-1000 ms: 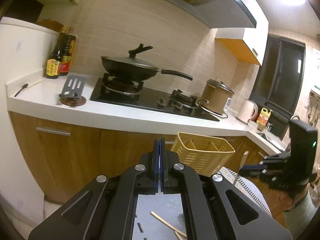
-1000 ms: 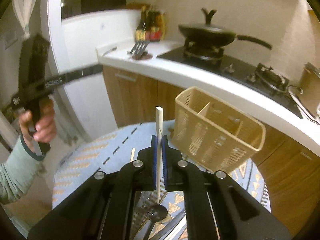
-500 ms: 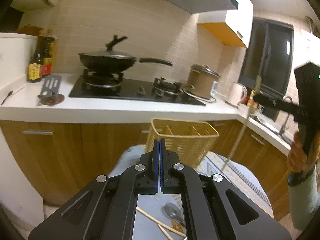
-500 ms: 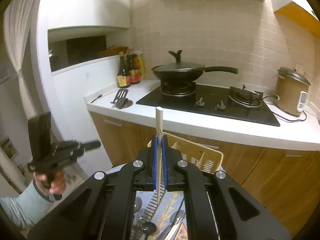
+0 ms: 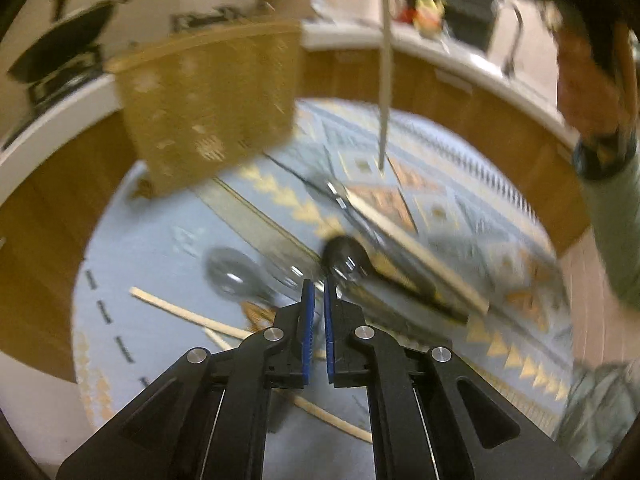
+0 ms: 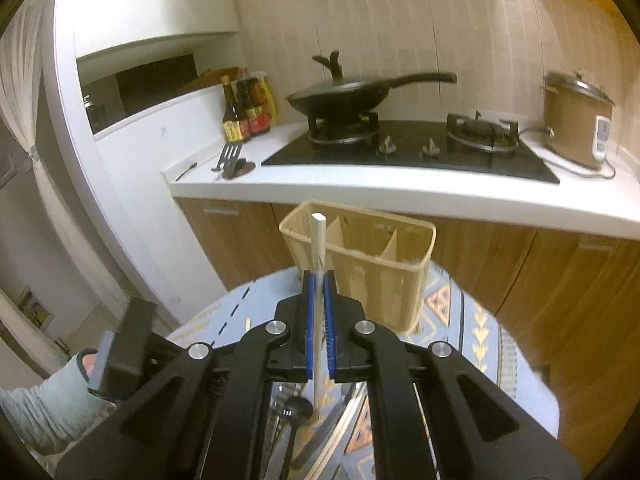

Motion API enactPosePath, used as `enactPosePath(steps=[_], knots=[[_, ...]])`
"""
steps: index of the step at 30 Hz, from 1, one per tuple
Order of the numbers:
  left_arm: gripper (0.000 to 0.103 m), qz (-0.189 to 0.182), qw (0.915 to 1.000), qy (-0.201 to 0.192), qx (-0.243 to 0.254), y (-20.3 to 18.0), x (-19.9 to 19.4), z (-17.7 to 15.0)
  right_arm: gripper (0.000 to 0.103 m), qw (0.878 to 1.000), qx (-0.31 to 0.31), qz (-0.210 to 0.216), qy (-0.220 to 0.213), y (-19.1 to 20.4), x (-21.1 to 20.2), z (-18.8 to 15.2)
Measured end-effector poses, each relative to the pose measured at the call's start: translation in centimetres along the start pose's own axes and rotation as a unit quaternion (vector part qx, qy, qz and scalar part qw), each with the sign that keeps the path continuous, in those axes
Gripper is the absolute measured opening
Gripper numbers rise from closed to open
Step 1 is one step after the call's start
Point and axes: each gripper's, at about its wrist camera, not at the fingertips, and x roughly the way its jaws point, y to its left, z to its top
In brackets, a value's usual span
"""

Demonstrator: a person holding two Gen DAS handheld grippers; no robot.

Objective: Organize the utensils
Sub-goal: 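Grasp a second clear spoon with left while right holds the chopstick above the caddy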

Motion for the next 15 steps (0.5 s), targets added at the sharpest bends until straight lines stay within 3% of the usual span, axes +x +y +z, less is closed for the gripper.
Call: enactPosePath(steps=[2, 5, 15], knots=[[0.008, 0.001, 0.9995, 0.023, 0.023, -0.9, 1.0, 0.0, 0.003, 1.0, 0.001, 0.001, 0.006, -0.2, -0.2, -0.9], [0.025, 0.009, 0.9978, 0.044, 0.048, -1.4, 2.1, 0.4, 0.003, 1.0, 0.006, 0.006, 0.011, -0.5, -0.6, -1.6], [0.024, -0.013, 0.9892, 0.127, 0.072, -1.7, 5.2, 1.5, 0.003, 1.0, 0.009, 0.013, 0.022, -0.9, -0.9, -2.6]])
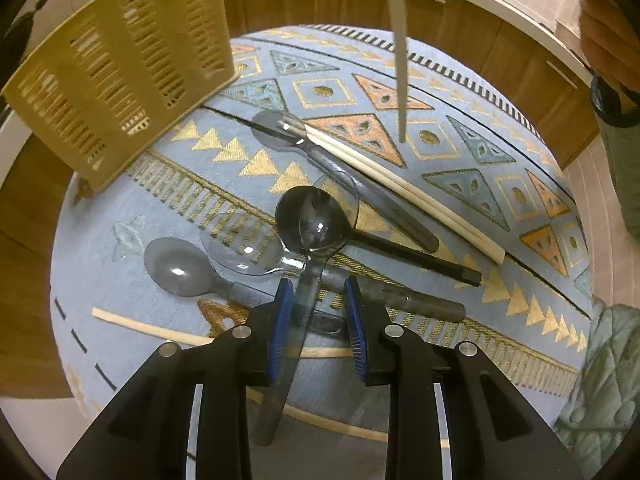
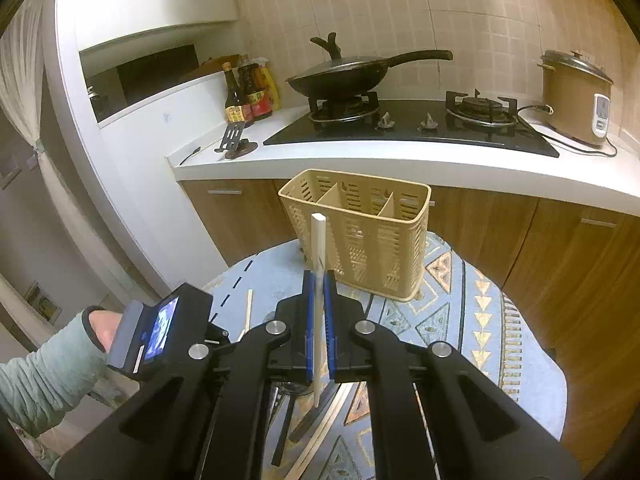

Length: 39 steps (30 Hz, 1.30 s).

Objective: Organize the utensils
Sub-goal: 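Grasp a second clear spoon with left while right holds the chopstick above the caddy, then drop the second spoon into the caddy with left while right releases the chopstick into it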

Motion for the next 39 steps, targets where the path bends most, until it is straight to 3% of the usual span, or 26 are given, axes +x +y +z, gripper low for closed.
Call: enactPosePath(steps=[3, 9, 15, 18, 22, 27, 32, 34, 39], knots=[[0.018, 0.003, 0.9999, 0.013, -0.002, 0.2, 0.4, 0.4, 0.003, 1.0, 0.001, 0.003, 0.002, 0.0, 0.2, -0.1], [0.017, -0.028, 0.9987, 0.031, -0.029, 1.4, 0.1, 0.4, 0.003, 1.0, -0.001, 0.005, 0.005, 0.0, 0.3, -0.2], [0.017, -0.013, 0.9973, 0.071, -0.006, 0.4, 1.2, 1.9, 0.003, 1.0, 0.001, 0.009, 0.006, -0.1, 0.3, -0.3], [0.011, -0.017, 0.997, 0.076, -0.008, 0.2, 1.2, 2.2, 0.003, 1.0, 0.0, 0.009, 0.007, -0.1, 0.3, -0.3], [0.01, -0.02, 0.9979, 0.057, -0.023, 0.5, 0.9, 1.9, 0.003, 1.0, 0.002, 0.012, 0.002, -0.2, 0.0, -0.4], [0.01, -0.035, 0.9964, -0.02, -0.074, 1.3, -1.7, 0.5, 0.003, 1.0, 0.001, 0.009, -0.01, -0.2, -0.5, -0.5], [0.01, -0.018, 0.9823, -0.136, -0.128, 3.1, -7.4, 1.1, 0.003, 0.999, 0.003, 0.009, -0.039, -0.2, -1.5, 0.6], [0.01, 0.003, 0.9706, -0.188, -0.151, 4.1, -10.1, 1.7, 0.003, 0.999, 0.001, 0.006, -0.051, -0.2, -1.7, 1.6], [0.01, 0.079, 0.9267, -0.314, -0.191, 6.4, -15.9, 3.5, 0.003, 0.997, -0.006, -0.008, -0.081, -0.3, -1.7, 4.6]])
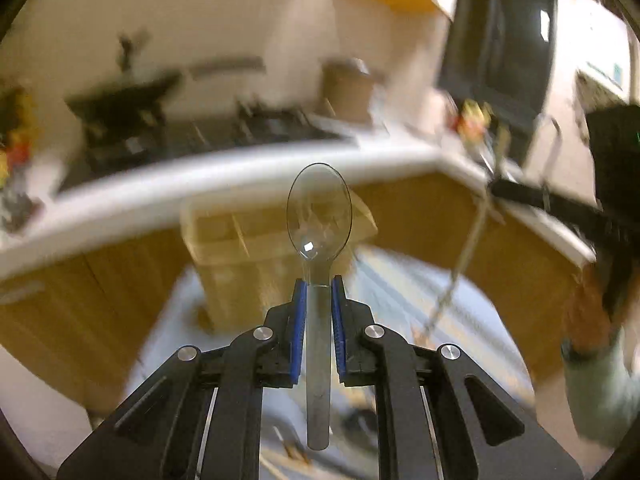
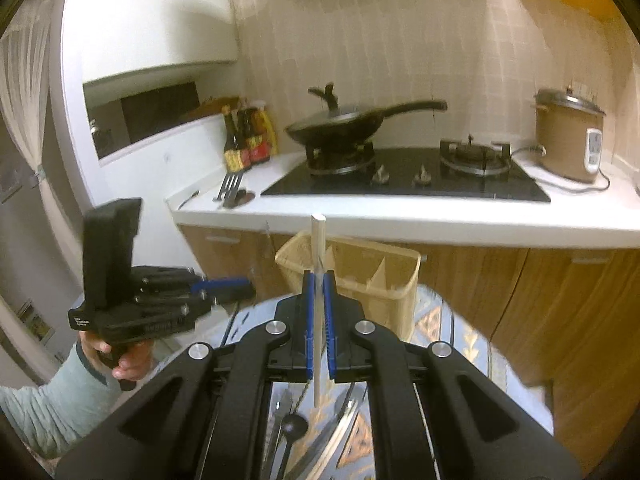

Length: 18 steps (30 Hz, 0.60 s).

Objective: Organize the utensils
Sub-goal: 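Drop the second spoon into the caddy with left while right releases the chopstick into it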

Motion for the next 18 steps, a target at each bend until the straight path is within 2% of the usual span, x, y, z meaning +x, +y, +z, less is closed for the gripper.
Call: enactPosePath(steps=[4, 9, 13, 15, 18], knots=[[0.01, 0.013, 0.9953, -0.094, -0.022, 0.7, -0.7, 3.8, 0.003, 1.0, -0.006, -0.015, -0.027, -0.5, 0.7, 3.3], [0.01, 0.047, 0.9844, -0.162, -0.052, 1.7, 0.0, 6.7, 0.003, 0.997, -0.021, -0.054, -0.058, -1.1, 1.4, 6.9], [0.01, 0.072, 0.9765, -0.186, -0.081, 3.8, 1.5, 8.3, 0.003, 0.993, -0.031, -0.089, -0.075, -1.8, 3.2, 8.5], [0.01, 0.084, 0.974, -0.19, -0.091, 4.6, 2.1, 8.2, 0.003, 0.99, -0.038, -0.113, -0.08, -2.0, 4.5, 8.5], [0.01, 0.09, 0.9723, -0.186, -0.109, 5.8, 4.0, 7.9, 0.003, 0.988, -0.041, -0.127, -0.073, -2.5, 6.5, 8.0]])
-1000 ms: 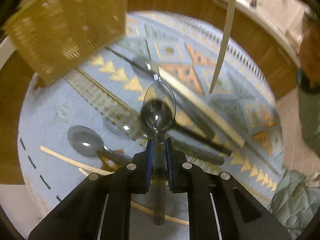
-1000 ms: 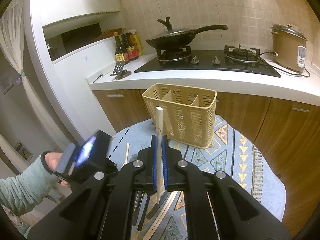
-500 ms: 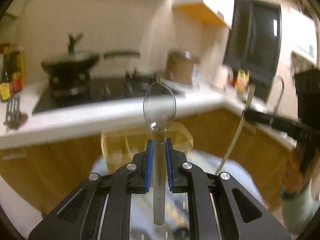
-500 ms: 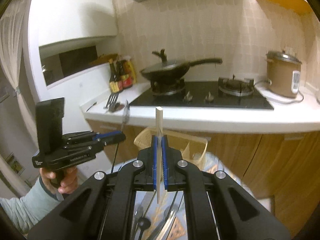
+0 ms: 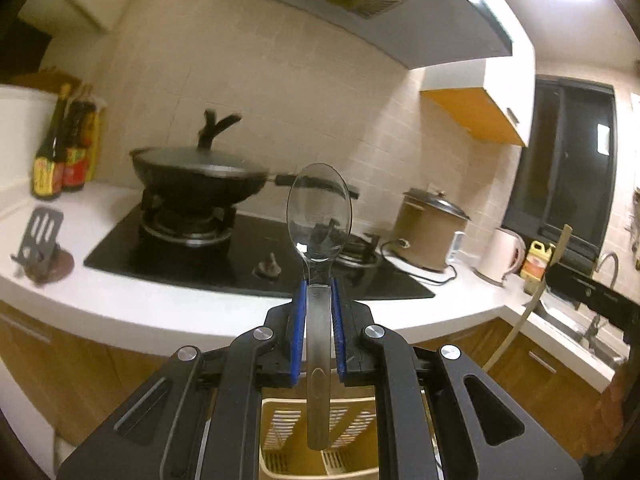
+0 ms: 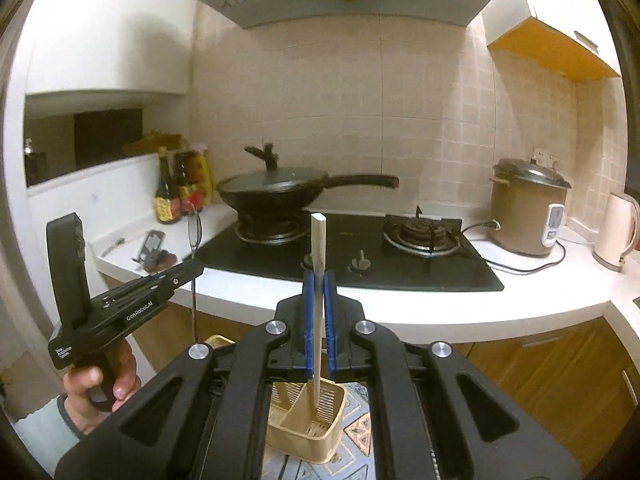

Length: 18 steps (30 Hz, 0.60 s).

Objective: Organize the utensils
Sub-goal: 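Drop the second spoon into the caddy with left while right releases the chopstick into it, then grasp another wooden chopstick with right while left returns toward the clear spoons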

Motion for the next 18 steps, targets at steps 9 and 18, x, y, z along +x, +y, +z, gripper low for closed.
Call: enactPosePath(steps=[9, 18], knots=[[0.011, 0.029, 0.9995, 0.005, 0.01, 1.0, 1.7, -2.9, 0.003, 0.999, 0.006, -0.003, 0.043, -0.2, 4.0, -4.0], [0.031, 0.004, 0.9991, 0.042, -0.001, 1.7, -0.5, -4.1, 0.02, 0.996, 0.029, 0.024, 0.08, 0.0, 2.5, -5.6]])
